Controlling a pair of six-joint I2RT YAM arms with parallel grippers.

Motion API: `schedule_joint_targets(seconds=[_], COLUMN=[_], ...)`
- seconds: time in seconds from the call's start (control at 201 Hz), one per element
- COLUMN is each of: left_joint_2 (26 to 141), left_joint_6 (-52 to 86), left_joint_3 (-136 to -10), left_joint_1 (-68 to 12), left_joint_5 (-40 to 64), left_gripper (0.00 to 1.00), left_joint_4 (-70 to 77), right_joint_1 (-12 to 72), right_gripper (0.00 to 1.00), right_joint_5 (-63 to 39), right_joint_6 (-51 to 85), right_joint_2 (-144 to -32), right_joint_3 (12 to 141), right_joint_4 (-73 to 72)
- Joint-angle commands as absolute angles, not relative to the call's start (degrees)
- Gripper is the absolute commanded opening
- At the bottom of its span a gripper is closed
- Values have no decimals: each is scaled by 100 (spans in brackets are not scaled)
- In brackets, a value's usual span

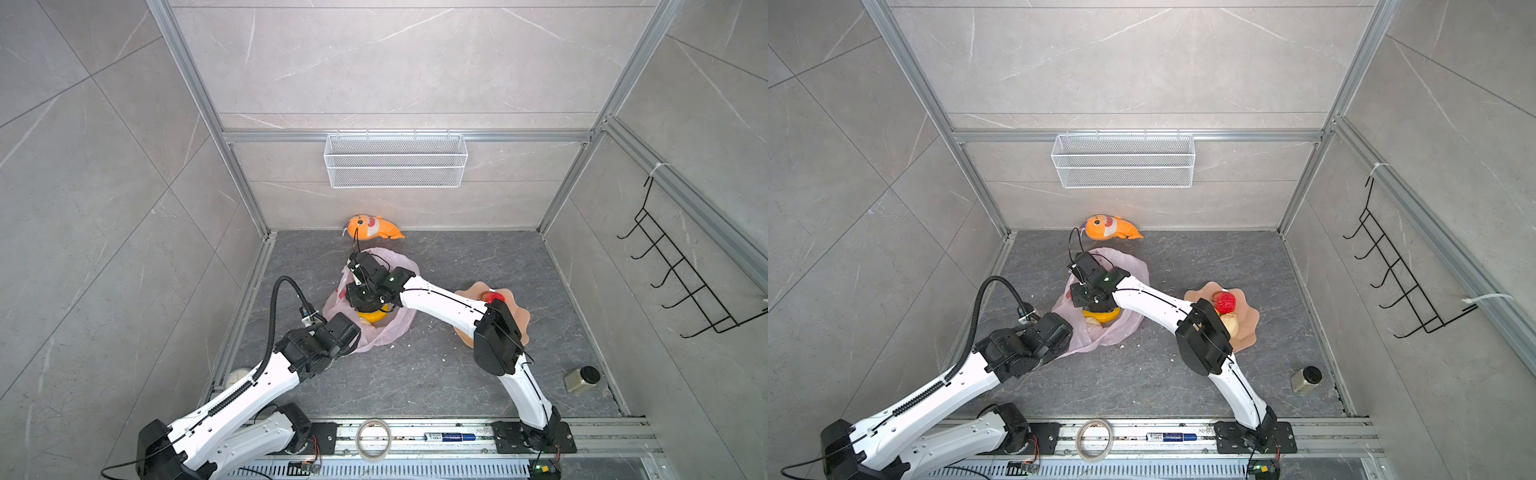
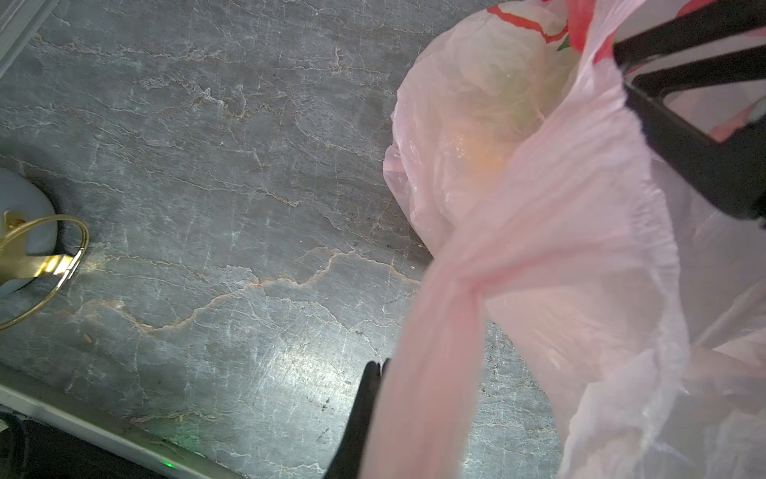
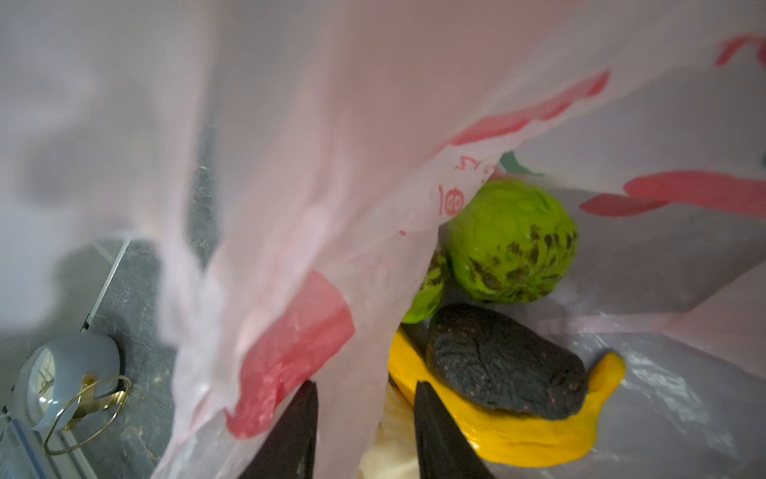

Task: Take fruits out of the plastic bag
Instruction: Pick up the fruit from the plastic bag.

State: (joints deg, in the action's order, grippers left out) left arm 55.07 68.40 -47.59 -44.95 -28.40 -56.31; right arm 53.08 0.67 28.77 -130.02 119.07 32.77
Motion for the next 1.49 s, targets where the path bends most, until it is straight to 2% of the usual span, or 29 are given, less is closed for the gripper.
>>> schedule_joint_targets(seconds=[0.0,0.339,0.592,0.682,0.826,1.011,1.489], left_joint_2=[5515,5519,5664,5728,5791,5858,6380], left_joint_6=[6897,6950,6942,6944,6969,7010,6247], left_joint_3=[-4785,-4833,-5065,-5081,-5080,-5089,-5470], left_joint_1=[-4460,-4463,-4447,-4445,-4445,-4438,-4057], left_joint_5=[-2979,-3004,-3181,-3199,-3199,-3199,-3230], left_gripper=[0,0,0,0,0,0,0], left_joint_4=[-5783,-5854,-5933,-5893,-5819,-5767,-5336], right_joint_1=[5284,5108,5013,4935,4871,4809,4667], right_gripper=[40,42,44,48,63,74,77], right_joint_5=[414,633,718,638,577,501,200], right_joint_6=[2866,2783,2636,2606,2507,2408,2425], right_joint_2=[-13197,-14005,-13875,-13886,-13959,-14069,-14606], right_joint_3=[12386,13416,12938,12906,12936,12992,13458], right_joint_4=[3575,4356,4246,4236,4219,4136,4021])
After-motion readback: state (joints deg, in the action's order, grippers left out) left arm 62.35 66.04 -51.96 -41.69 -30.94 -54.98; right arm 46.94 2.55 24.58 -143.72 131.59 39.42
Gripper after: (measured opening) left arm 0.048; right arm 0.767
